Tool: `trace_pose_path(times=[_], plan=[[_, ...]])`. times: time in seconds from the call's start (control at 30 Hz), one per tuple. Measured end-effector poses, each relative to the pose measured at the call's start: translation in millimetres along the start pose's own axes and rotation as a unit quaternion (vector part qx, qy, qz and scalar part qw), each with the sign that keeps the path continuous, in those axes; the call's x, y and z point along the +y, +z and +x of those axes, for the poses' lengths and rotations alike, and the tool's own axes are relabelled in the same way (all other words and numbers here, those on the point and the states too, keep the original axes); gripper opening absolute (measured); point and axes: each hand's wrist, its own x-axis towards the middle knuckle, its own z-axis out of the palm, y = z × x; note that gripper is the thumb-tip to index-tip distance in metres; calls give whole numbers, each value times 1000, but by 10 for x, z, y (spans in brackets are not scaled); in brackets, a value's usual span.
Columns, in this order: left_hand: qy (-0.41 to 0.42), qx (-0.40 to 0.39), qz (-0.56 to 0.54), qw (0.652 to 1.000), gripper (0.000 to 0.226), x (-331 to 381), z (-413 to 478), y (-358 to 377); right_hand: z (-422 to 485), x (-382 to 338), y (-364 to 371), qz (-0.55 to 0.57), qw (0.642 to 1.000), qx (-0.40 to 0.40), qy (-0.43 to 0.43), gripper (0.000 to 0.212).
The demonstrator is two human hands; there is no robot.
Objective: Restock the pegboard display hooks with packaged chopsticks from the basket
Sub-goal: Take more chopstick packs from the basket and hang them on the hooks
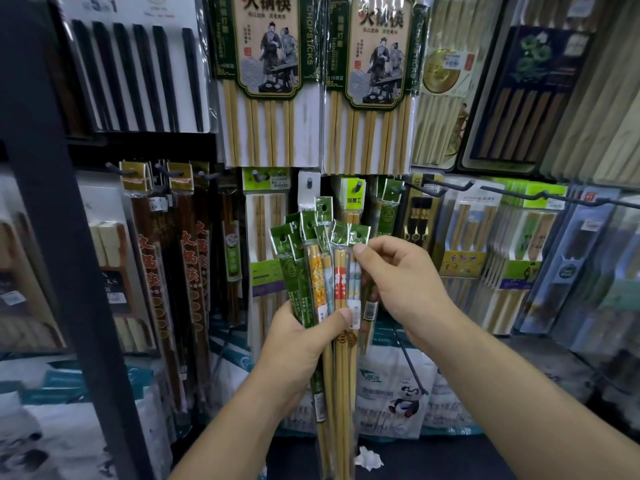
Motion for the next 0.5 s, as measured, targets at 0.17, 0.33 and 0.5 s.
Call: trace_pose_path(times=[0.17, 0.33, 0.5], plan=[[-21, 3, 1, 1000, 16, -42, 9, -61, 90, -41, -111, 18, 997, 69, -22, 27], [-24, 14, 5, 1000, 10, -79, 23, -97, 258, -167, -240, 0, 992, 105, -63, 25], [-22, 9, 7, 1000, 10, -94, 24, -95, 359, -182, -274, -14, 991, 117, -67, 31]])
